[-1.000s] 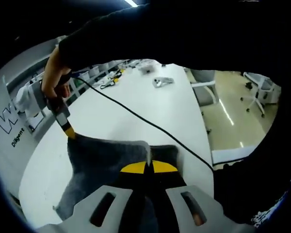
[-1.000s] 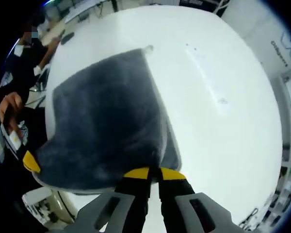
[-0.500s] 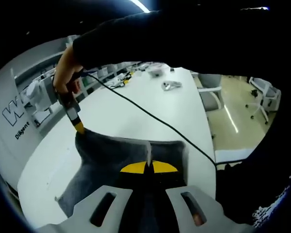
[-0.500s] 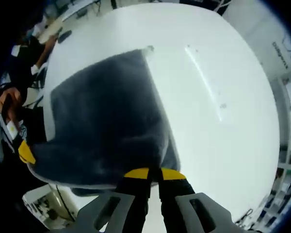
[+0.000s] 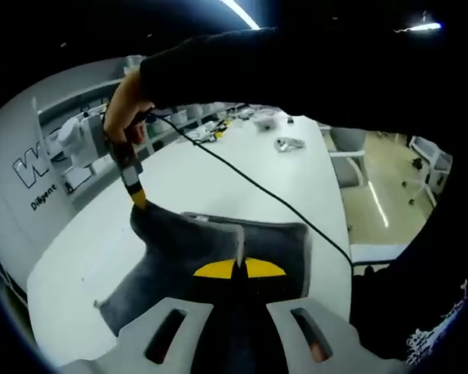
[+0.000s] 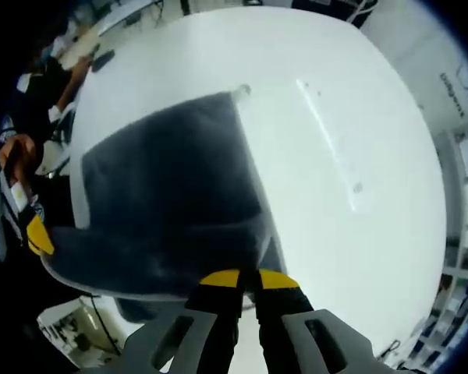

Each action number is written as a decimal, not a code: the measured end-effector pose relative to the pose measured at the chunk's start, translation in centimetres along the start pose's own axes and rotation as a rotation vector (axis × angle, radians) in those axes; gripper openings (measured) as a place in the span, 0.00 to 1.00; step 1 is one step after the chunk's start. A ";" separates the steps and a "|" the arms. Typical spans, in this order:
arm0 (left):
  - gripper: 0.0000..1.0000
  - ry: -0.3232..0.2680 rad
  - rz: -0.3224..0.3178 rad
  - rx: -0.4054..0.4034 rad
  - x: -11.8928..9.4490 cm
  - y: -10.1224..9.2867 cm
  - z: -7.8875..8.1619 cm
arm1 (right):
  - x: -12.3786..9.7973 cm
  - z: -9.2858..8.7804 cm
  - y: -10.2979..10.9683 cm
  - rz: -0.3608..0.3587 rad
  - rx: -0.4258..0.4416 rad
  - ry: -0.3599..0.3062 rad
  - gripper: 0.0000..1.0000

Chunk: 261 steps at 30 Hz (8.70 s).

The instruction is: Open the folded towel by lifting each exposed corner and separating the folded layers until the towel lies flat within the target outline without major curled edges

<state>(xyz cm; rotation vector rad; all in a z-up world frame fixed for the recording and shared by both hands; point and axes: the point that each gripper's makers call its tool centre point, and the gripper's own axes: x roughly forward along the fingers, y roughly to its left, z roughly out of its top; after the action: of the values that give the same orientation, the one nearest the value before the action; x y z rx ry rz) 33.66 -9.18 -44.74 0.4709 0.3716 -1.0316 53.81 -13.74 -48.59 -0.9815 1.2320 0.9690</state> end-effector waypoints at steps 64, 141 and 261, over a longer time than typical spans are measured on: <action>0.01 -0.084 0.143 -0.155 -10.4 7.8 -7.6 | -1.2 14.9 2.5 -0.055 -0.111 0.085 0.02; 0.01 -0.048 0.476 -0.322 -22.9 14.3 -16.1 | 1.4 30.7 8.4 -0.056 -0.312 0.032 0.02; 0.01 0.224 0.816 -0.502 -34.4 16.5 -32.6 | 10.8 53.5 15.7 -0.038 -0.365 -0.353 0.03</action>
<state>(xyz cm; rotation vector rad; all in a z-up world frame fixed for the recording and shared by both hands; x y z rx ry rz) 29.72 40.34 -51.50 0.2368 0.5550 -0.0771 55.06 42.51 -56.29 -1.0535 0.7541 1.3033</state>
